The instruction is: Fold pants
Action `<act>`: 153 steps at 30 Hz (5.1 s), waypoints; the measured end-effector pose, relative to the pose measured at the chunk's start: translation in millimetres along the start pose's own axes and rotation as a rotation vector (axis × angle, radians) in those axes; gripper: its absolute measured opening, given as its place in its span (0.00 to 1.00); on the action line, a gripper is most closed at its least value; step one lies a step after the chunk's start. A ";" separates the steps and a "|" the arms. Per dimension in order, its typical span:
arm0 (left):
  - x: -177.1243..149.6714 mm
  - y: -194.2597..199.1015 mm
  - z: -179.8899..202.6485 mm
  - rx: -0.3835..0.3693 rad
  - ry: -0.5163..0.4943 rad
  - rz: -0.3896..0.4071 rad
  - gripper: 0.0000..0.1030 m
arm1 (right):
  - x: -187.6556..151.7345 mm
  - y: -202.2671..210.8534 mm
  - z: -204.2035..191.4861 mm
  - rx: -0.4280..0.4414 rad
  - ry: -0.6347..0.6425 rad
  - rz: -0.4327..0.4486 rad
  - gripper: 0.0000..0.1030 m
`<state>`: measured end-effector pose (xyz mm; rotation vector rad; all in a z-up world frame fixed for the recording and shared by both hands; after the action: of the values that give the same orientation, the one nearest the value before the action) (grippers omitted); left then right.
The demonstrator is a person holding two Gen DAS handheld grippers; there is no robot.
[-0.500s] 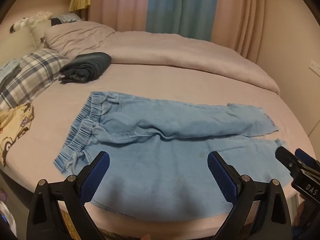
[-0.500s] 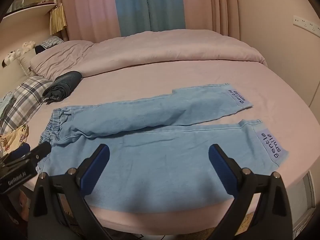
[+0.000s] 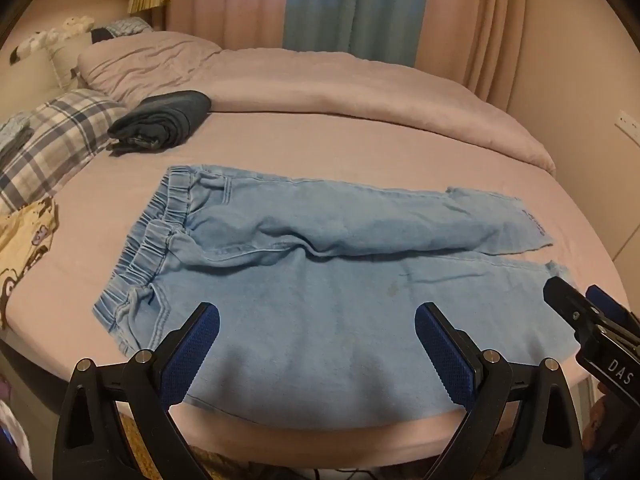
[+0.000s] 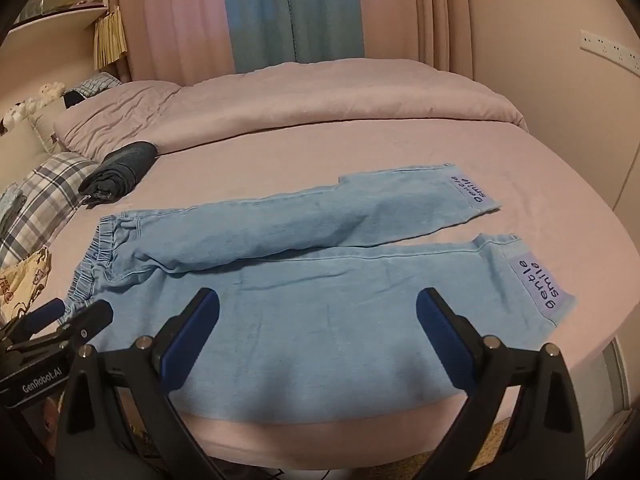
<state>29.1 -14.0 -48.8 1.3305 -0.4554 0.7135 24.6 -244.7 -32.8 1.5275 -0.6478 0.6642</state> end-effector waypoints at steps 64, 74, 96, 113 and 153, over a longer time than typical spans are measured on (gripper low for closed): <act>-7.4 -5.1 8.2 -0.006 -0.007 -0.052 0.95 | -4.4 -2.1 -2.9 -0.020 -0.019 -0.017 0.96; -8.2 -8.0 6.4 -0.011 0.003 -0.068 0.95 | -6.6 -6.1 -4.1 -0.018 -0.016 -0.030 0.96; -10.5 -29.4 -1.0 -0.009 0.047 -0.122 0.95 | -12.5 -26.6 -0.9 0.003 -0.030 -0.081 0.95; -0.1 -48.2 -13.5 -0.034 0.101 -0.119 0.95 | 35.0 -76.7 20.4 0.068 -0.045 -0.106 0.94; 42.5 -66.1 -24.9 -0.197 0.307 -0.148 0.92 | -55.2 -61.1 25.9 0.388 -0.190 -0.104 0.07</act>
<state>103.0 13.9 -72.3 1.0360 -0.1725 0.7152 33.5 -266.4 -115.9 1.9892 -0.5987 0.5917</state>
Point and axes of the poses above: each gripper's, at about its wrist camera, not at the fingertips, and y roughly against the way its jaws point, z to its right, x to its top, the point moved 5 cm from there along -y, roughly the way its jaws point, and after that the axes turned 8 degrees about y, right-handed, at the moved point
